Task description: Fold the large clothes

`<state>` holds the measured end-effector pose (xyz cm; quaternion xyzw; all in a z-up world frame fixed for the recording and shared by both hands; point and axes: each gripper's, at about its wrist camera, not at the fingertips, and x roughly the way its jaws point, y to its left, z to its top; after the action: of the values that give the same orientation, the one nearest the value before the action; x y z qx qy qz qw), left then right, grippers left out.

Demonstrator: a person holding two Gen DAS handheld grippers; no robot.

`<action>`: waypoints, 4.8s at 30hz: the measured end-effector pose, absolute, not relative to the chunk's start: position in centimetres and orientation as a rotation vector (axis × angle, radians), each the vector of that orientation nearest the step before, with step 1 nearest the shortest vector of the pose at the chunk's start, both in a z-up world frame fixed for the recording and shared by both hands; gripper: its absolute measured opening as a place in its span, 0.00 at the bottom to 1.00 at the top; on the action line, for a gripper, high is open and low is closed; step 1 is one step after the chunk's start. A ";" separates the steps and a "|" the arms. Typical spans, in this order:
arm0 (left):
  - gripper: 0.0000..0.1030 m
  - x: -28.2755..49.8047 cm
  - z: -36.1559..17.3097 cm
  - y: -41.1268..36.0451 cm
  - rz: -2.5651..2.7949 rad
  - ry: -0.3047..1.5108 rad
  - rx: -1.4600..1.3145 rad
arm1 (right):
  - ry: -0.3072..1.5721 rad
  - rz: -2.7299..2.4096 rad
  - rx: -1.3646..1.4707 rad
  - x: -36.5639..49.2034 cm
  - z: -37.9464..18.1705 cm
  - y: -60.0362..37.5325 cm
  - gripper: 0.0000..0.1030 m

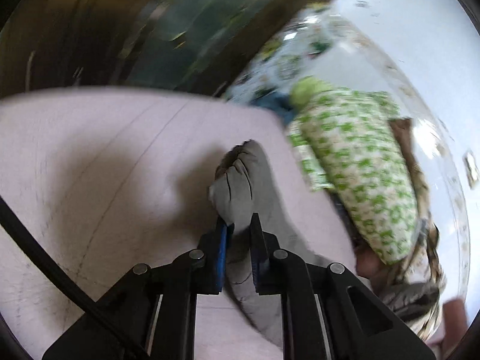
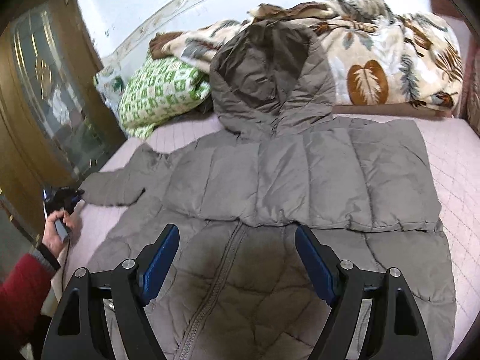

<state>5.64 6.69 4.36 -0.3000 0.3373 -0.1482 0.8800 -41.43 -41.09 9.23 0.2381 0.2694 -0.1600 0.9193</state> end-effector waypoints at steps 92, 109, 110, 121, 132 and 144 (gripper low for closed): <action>0.51 -25.7 6.3 -17.1 -0.751 0.889 0.243 | 0.673 -0.444 0.481 -47.0 10.3 -42.2 0.69; 0.61 -31.2 2.4 -13.9 -0.671 0.853 0.355 | 0.862 -0.491 0.357 -49.9 4.0 -33.7 0.72; 0.61 -31.7 2.6 -13.6 -0.677 0.849 0.350 | 0.847 -0.486 0.370 -50.4 4.3 -33.5 0.72; 0.61 -38.3 5.2 -11.4 -0.703 0.660 0.391 | 0.741 -0.441 0.341 -54.3 6.4 -26.6 0.72; 0.61 -40.1 5.1 -11.7 -0.699 0.569 0.463 | 0.752 -0.420 0.337 -54.6 5.5 -25.2 0.72; 0.61 -40.1 4.9 -12.0 -0.693 0.565 0.463 | 0.804 -0.418 0.228 -53.2 4.8 -23.2 0.72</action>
<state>-40.08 -11.95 4.89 0.2220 0.2706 -0.3320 0.8759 -53.24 -23.16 4.77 0.1101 0.3873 -0.2015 0.8929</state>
